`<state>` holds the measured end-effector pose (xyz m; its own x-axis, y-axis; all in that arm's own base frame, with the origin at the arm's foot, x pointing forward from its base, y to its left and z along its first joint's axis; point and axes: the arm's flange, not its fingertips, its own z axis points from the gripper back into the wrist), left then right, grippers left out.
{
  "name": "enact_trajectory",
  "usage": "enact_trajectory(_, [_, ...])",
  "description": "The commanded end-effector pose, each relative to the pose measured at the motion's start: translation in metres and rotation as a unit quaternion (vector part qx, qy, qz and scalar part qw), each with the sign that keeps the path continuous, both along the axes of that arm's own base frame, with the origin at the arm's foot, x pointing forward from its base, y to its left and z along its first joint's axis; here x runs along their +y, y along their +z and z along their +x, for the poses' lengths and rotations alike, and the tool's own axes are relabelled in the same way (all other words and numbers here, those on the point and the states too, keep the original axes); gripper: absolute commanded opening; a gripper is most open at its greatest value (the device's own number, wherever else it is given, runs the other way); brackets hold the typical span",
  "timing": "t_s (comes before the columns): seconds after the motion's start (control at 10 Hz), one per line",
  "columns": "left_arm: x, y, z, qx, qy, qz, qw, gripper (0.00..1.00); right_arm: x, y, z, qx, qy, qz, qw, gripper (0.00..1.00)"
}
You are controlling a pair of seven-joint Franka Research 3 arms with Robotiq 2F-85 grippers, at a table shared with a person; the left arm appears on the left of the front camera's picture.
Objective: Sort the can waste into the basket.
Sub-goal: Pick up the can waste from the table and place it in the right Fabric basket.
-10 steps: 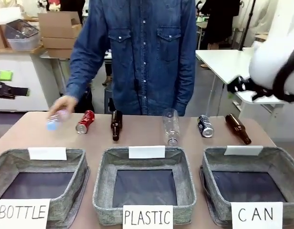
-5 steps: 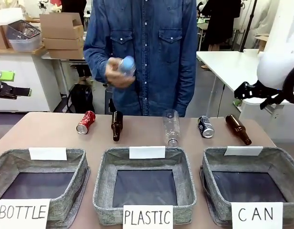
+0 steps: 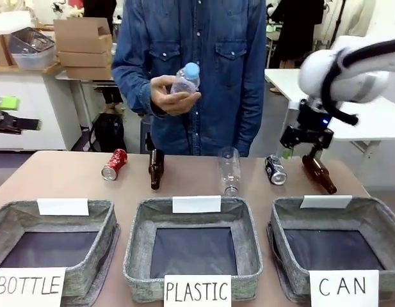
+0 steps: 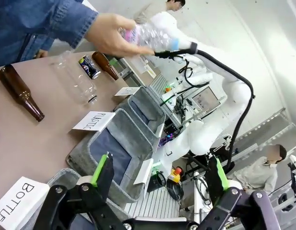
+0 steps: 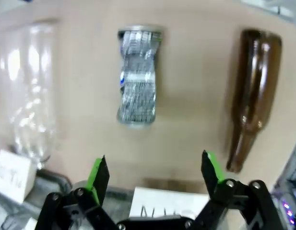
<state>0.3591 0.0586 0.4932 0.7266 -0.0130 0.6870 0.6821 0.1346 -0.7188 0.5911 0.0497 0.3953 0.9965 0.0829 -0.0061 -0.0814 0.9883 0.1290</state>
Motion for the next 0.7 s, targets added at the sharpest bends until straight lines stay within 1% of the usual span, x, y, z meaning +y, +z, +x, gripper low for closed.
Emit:
enact_trajectory(0.0, [0.000,0.003,0.000,-0.014,-0.003,-0.009,1.000,1.00,0.010,-0.013,0.035,0.018,0.014,-0.024,0.999,1.00])
enact_trajectory(0.1, [0.000,0.003,0.000,-0.014,-0.003,-0.009,1.000,1.00,0.013,-0.029,0.047,0.021,0.015,0.003,1.000,1.00])
enact_trajectory(0.2, [0.000,0.003,0.000,-0.014,-0.003,-0.009,1.000,1.00,0.019,-0.047,0.058,0.026,0.009,0.005,1.000,1.00])
enact_trajectory(0.4, [0.000,0.003,0.000,-0.014,-0.003,-0.009,1.000,1.00,0.025,-0.071,0.072,0.036,-0.030,0.005,0.999,1.00])
enact_trajectory(0.5, [0.000,0.003,0.000,-0.014,-0.003,-0.009,1.000,1.00,0.029,-0.076,0.072,0.034,-0.023,0.011,0.999,1.00])
enact_trajectory(0.6, [0.000,0.003,0.000,-0.014,-0.003,-0.009,1.000,1.00,0.032,-0.078,0.072,0.041,-0.029,0.012,0.999,1.00])
